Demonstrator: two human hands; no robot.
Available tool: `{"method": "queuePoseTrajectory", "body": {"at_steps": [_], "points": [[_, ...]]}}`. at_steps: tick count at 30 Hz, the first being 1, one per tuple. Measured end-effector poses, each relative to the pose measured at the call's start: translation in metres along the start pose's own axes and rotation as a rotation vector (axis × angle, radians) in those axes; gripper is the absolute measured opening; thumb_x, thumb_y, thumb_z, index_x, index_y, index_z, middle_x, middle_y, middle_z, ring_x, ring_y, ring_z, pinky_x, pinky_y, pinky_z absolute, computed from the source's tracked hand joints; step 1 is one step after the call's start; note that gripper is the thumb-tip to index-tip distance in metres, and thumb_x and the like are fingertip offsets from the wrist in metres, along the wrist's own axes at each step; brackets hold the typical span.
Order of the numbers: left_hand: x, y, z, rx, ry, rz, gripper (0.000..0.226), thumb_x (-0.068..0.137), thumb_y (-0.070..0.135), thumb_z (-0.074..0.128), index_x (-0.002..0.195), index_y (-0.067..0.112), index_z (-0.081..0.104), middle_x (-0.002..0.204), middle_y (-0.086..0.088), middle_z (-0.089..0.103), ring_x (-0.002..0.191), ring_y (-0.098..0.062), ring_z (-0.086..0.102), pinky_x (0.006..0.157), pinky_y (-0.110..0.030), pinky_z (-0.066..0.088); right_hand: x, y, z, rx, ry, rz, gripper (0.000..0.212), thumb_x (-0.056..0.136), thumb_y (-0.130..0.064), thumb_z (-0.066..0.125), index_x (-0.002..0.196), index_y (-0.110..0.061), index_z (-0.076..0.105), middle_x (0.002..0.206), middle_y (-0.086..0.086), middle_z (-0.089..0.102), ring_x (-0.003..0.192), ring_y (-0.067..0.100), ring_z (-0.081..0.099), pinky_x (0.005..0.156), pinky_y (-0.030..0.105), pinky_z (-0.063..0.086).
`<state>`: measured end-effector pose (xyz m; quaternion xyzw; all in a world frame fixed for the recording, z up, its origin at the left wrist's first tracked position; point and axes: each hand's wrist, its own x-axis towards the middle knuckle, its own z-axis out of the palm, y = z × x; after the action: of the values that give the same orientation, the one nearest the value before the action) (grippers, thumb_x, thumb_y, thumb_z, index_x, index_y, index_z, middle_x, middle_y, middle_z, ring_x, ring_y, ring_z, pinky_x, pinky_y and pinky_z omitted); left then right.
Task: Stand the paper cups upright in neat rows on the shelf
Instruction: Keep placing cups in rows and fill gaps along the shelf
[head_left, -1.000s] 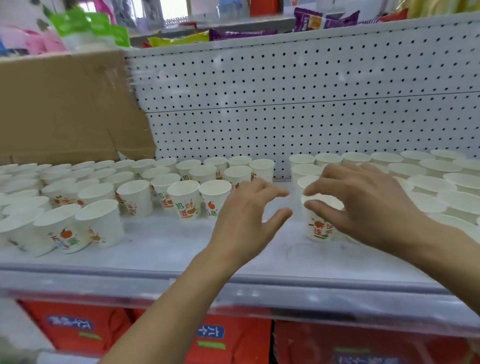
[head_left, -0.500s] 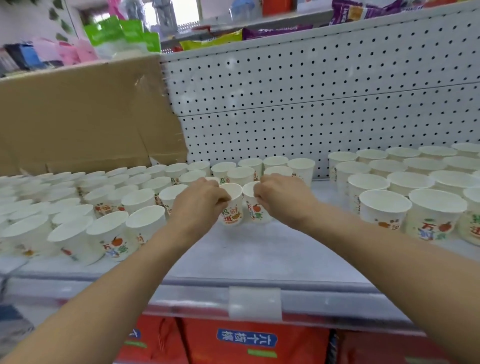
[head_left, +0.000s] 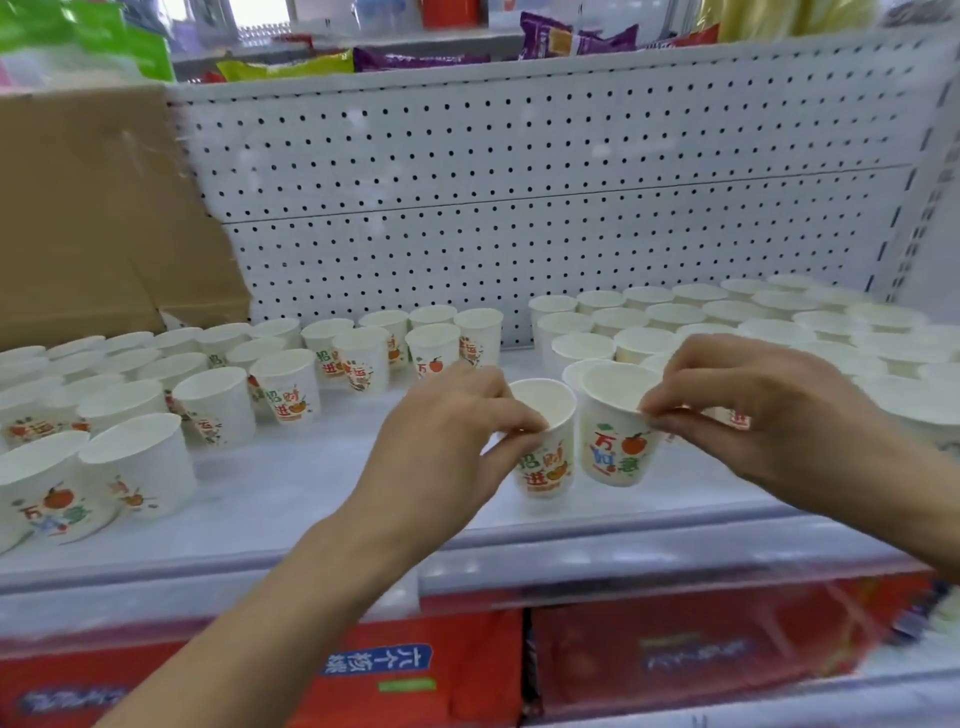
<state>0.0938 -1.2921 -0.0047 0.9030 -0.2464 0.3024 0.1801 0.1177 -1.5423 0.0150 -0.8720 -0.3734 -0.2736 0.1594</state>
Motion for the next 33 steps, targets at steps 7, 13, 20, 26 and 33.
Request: {"method": "queuePoseTrajectory", "body": {"at_steps": [7, 13, 20, 26, 33], "points": [[0.031, 0.040, 0.046, -0.023, -0.090, 0.039, 0.014, 0.087, 0.032, 0.067, 0.096, 0.026, 0.076, 0.084, 0.005, 0.062, 0.085, -0.017, 0.050, 0.075, -0.039, 0.043, -0.039, 0.044, -0.015, -0.158, -0.074, 0.047, 0.005, 0.078, -0.021, 0.075, 0.082, -0.024, 0.074, 0.080, -0.005, 0.062, 0.073, 0.024, 0.059, 0.051, 0.041, 0.048], [0.041, 0.050, 0.058, 0.010, -0.124, -0.003, 0.015, 0.088, 0.035, 0.065, 0.098, 0.029, 0.075, 0.084, 0.007, 0.061, 0.086, -0.015, 0.049, 0.076, -0.040, 0.044, -0.043, 0.062, -0.013, -0.134, -0.123, 0.044, 0.006, 0.083, -0.025, 0.070, 0.088, -0.024, 0.074, 0.086, -0.004, 0.062, 0.082, 0.021, 0.058, 0.057, 0.040, 0.048], [0.042, 0.055, 0.054, 0.073, -0.150, -0.020, 0.015, 0.090, 0.036, 0.063, 0.099, 0.031, 0.074, 0.085, 0.008, 0.061, 0.085, -0.013, 0.046, 0.078, -0.037, 0.040, -0.042, 0.073, -0.013, -0.159, -0.141, -0.021, 0.004, 0.082, -0.024, 0.071, 0.086, -0.025, 0.073, 0.084, -0.005, 0.063, 0.080, 0.022, 0.056, 0.062, 0.041, 0.047], [0.045, 0.059, 0.056, 0.119, -0.187, -0.024, 0.019, 0.089, 0.042, 0.061, 0.102, 0.034, 0.073, 0.090, 0.009, 0.062, 0.089, -0.013, 0.049, 0.081, -0.038, 0.039, -0.044, 0.076, -0.020, -0.189, -0.171, -0.023, 0.012, 0.080, -0.037, 0.068, 0.086, -0.028, 0.073, 0.083, -0.007, 0.063, 0.078, 0.021, 0.058, 0.066, 0.030, 0.036], [0.041, 0.053, 0.052, -0.035, -0.153, -0.168, 0.051, 0.086, 0.062, 0.044, 0.126, 0.034, 0.058, 0.121, 0.017, 0.055, 0.114, -0.001, 0.045, 0.098, -0.035, 0.038, -0.020, 0.076, -0.027, -0.077, -0.301, 0.077, 0.060, 0.079, -0.071, 0.032, 0.125, -0.040, 0.056, 0.125, -0.020, 0.054, 0.115, 0.005, 0.047, 0.092, 0.027, 0.037]]}}
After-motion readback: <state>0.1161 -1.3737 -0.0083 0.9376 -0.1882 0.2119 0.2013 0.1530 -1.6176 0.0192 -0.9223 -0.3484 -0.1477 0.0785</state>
